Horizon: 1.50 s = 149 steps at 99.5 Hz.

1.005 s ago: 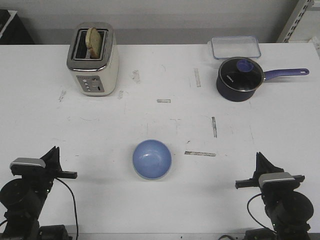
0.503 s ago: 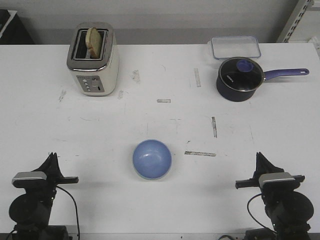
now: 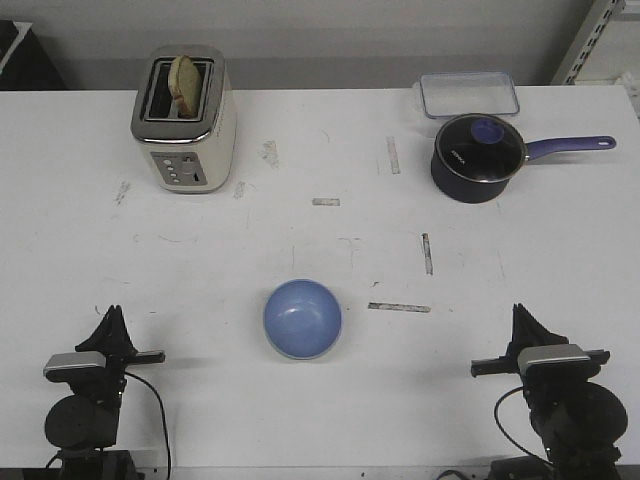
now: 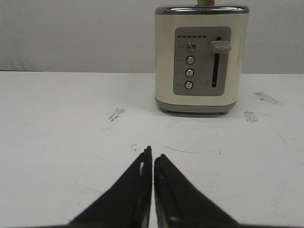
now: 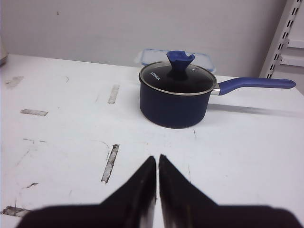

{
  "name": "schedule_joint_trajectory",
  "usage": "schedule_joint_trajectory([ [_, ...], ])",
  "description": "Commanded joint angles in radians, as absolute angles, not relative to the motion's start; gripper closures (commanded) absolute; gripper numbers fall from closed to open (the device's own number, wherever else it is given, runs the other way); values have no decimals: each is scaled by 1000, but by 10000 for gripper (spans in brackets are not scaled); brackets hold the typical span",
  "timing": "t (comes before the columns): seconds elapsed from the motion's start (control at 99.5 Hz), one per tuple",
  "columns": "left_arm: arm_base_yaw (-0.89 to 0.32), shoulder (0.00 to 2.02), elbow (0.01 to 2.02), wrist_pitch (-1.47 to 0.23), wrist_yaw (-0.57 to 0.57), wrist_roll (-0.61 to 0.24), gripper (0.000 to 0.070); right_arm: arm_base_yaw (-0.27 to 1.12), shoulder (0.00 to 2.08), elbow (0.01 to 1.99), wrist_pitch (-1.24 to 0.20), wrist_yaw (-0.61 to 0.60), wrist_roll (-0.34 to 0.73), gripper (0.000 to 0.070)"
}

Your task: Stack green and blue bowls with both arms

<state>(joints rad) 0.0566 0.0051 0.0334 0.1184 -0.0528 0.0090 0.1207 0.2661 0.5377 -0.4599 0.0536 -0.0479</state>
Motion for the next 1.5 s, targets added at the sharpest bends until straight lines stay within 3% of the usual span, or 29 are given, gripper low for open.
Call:
schedule_joint_trajectory([
  [0.0, 58, 3, 12, 135, -52, 7, 699, 122, 269, 542, -449, 53, -42, 700],
  [0.764, 59, 3, 12, 133, -52, 7, 699, 122, 269, 542, -448, 53, -42, 700],
  [0.905, 59, 3, 12, 133, -52, 7, 699, 93, 261, 533, -432, 59, -98, 700],
  [1.156, 59, 3, 12, 133, -52, 7, 699, -12, 200, 327, -241, 48, -85, 700],
  [1.487, 59, 3, 12, 133, -52, 7, 699, -23, 1, 51, -80, 17, -74, 700],
])
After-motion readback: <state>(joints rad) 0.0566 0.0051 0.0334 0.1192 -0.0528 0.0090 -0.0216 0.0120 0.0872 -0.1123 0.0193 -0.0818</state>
